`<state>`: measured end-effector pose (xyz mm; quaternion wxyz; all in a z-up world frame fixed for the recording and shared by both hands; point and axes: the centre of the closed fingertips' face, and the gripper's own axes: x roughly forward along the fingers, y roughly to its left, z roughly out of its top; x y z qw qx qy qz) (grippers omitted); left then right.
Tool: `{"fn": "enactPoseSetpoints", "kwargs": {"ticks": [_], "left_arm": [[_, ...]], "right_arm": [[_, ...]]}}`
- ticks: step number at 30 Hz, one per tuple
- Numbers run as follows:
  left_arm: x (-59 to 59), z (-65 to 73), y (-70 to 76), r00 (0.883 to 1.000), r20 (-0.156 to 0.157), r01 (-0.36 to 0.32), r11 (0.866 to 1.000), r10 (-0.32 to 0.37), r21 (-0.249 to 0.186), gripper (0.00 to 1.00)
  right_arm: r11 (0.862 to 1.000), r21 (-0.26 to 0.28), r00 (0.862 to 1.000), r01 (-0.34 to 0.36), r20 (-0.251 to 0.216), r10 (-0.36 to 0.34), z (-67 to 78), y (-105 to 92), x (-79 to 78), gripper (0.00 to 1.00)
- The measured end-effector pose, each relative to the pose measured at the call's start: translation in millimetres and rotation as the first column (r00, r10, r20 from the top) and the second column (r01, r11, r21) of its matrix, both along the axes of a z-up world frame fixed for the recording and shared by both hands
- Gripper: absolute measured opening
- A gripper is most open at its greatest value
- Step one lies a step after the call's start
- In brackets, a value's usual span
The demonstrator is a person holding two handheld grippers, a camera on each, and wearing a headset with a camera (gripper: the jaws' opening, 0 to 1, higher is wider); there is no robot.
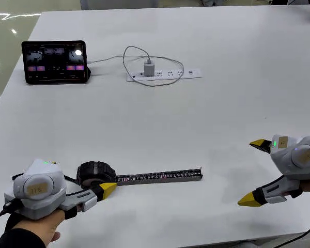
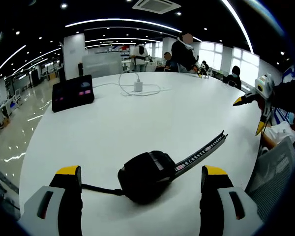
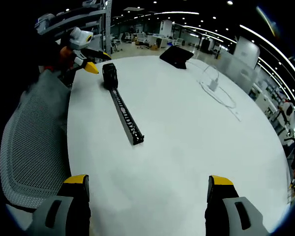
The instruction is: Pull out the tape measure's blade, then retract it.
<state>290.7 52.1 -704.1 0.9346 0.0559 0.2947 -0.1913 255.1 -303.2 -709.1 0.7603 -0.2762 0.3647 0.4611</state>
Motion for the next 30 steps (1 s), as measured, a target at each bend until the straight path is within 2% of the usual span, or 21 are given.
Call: {"fn": "enactPoseSetpoints", "kwargs": {"ticks": [7, 11, 17, 21, 26, 30], "left_arm": [[6.4, -2.8, -1.8, 1.0, 0.006, -0.023, 1.0, 0.023, 0.003, 0.99], [5.7, -1.8, -5.0, 0.999, 0.011, -0.051, 0.999, 0.051, -0.014, 0.99], [4.1, -9.4, -10.7, 0.997, 0.021, -0.08, 0.997, 0.08, 0.0, 0.99], [6.5, -12.2, -9.9, 0.994, 0.044, -0.098, 0.995, 0.097, 0.022, 0.99], [10.5, -9.2, -2.6, 0.986, 0.069, -0.154, 0.988, 0.155, -0.008, 0.99], [10.6, -11.4, -9.0, 0.985, 0.079, -0.154, 0.988, 0.156, -0.028, 0.99]], "right_arm": [[0.999, -0.007, 0.999, -0.042, -0.004, 0.042, 1.8, 9.9, 5.9, 0.99], [0.998, -0.018, 0.998, -0.061, -0.01, 0.06, 1.0, 15.3, 8.8, 0.99], [0.994, -0.03, 0.994, -0.108, -0.005, 0.108, -0.6, 28.2, 16.4, 0.99], [0.99, -0.042, 0.99, -0.138, -0.01, 0.138, -4.7, 35.3, 23.7, 0.99], [0.984, -0.051, 0.985, -0.173, -0.021, 0.172, -11.5, 45.9, 31.1, 0.99], [0.977, -0.055, 0.978, -0.207, -0.03, 0.206, -18.1, 58.7, 34.6, 0.99]]}}
